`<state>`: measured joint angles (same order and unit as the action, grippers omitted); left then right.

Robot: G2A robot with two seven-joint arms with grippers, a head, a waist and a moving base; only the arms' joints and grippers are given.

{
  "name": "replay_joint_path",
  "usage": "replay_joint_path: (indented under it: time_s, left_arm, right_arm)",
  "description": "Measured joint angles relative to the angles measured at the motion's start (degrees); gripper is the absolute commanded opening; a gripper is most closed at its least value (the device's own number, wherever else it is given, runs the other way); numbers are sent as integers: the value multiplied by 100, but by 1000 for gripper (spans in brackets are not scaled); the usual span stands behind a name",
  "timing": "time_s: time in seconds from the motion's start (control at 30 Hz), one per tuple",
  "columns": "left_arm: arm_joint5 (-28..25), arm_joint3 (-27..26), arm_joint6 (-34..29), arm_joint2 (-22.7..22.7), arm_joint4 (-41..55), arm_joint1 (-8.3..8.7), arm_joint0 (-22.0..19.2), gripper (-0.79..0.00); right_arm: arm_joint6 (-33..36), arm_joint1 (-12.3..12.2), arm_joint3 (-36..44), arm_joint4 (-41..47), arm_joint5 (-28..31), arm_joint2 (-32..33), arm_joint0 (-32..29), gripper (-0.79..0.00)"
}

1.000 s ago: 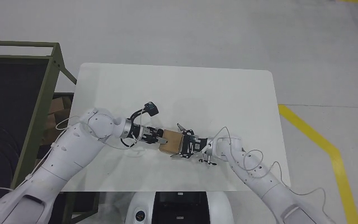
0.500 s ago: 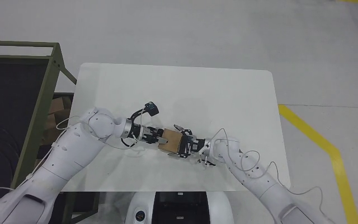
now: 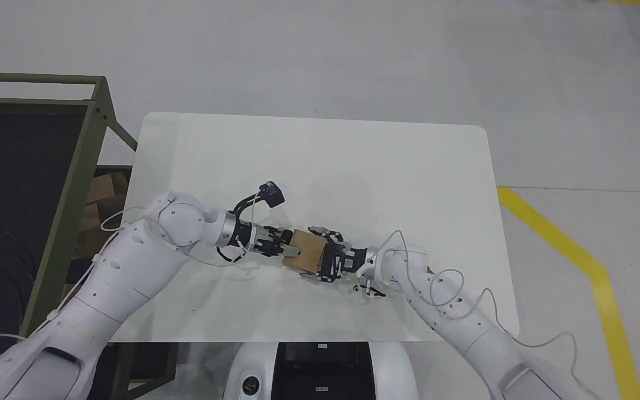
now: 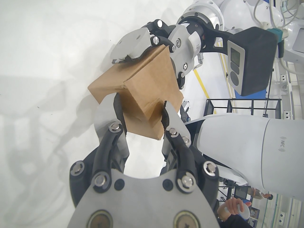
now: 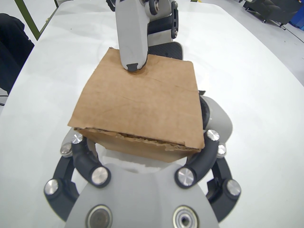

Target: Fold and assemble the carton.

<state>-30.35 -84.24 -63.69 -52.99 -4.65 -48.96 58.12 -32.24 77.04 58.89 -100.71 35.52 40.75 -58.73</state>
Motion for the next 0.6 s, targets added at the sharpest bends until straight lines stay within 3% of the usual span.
replay_joint_path:
  time_s: [0.07, 0.13, 0.23, 0.27, 0.6]
  left_arm:
    - [-1, -3, 2, -8, -5, 0, -1, -453]
    - [-1, -10, 14, -32, -2, 5, 0, -453]
    - [-25, -27, 22, -87, 8, 21, 25, -459]
    - [-28, -38, 21, -104, 2, 26, 38, -459]
    - [-24, -75, 4, -145, 2, 41, 92, -465]
  right_arm:
    - [-5, -8, 15, 0, -10, 8, -11, -40]
    - [-6, -17, 31, -2, -13, 15, -19, -169]
    - [-17, -30, 58, -7, -20, 25, -36, -259]
    - [-17, -35, 65, -6, -20, 29, -40, -326]
    - [25, -58, 109, 33, -3, 44, -57, -339]
